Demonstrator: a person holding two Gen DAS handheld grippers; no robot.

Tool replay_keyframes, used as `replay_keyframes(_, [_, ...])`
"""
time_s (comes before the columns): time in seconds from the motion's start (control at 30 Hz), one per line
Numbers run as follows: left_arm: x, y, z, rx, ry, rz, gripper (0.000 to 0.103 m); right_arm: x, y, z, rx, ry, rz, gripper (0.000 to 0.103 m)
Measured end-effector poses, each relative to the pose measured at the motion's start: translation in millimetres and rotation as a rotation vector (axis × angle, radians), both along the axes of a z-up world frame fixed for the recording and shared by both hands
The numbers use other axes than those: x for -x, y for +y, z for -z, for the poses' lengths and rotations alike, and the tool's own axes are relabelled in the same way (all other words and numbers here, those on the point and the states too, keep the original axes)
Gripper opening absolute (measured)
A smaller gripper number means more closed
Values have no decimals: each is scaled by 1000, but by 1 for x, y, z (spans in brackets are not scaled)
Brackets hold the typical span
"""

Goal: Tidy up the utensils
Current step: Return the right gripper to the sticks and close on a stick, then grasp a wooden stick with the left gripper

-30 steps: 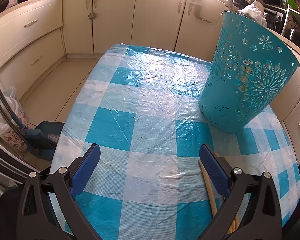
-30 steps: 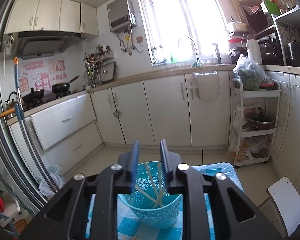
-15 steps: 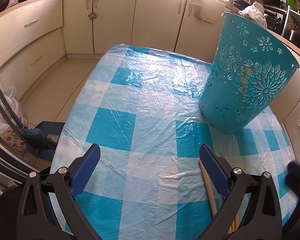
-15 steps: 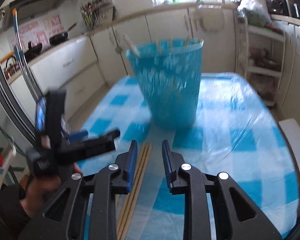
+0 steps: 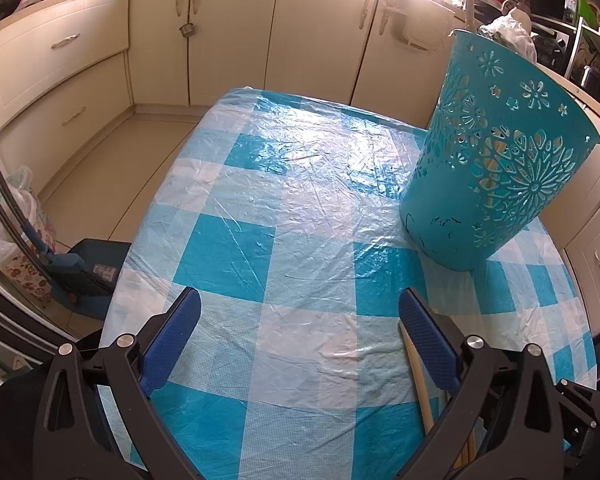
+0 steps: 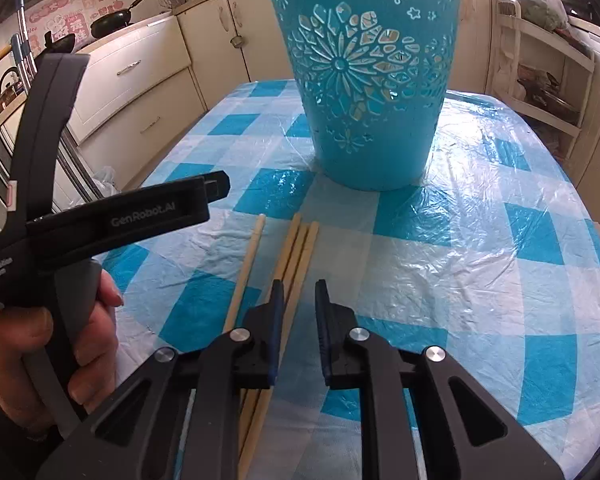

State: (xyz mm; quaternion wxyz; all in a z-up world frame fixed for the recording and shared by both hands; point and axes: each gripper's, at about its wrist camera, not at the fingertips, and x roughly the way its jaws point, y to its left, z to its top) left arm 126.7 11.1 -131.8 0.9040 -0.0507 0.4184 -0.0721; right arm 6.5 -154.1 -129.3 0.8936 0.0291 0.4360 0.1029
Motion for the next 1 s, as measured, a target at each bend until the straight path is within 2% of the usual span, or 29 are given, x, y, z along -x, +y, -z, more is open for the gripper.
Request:
replay_keyframes(0.3, [-1, 0, 0, -6, 4, 2, 95, -4, -3, 4, 62, 11, 8, 7])
replay_keyframes(0.4, [-1, -5, 3, -39, 51, 14, 95, 0, -15, 2, 66, 25, 40, 6])
replay_keyframes(0.47, [5, -8, 6, -33, 70, 23, 95, 7, -28, 1, 60, 31, 66, 6])
replay_keyframes(0.57, [16, -20, 8, -91, 84, 47, 95, 17, -45, 1, 39, 36, 102, 6])
replay_keyframes(0.73, [28, -43, 5, -182, 44, 100, 95, 17, -53, 0, -1, 41, 129, 6])
replay_keyframes(0.8, [30, -51, 5, -206, 37, 114, 89, 17, -53, 1, -7, 37, 122, 6])
replay_keyframes(0.87, [31, -56, 9, -218, 53, 129, 73, 18, -54, 1, -8, 32, 116, 6])
replay_keyframes(0.97, [30, -56, 11, -193, 61, 145, 53, 16, -57, 2, -23, 25, 118, 6])
replay_keyframes(1.0, [30, -58, 11, -192, 61, 159, 49, 15, -57, 2, -25, 25, 119, 6])
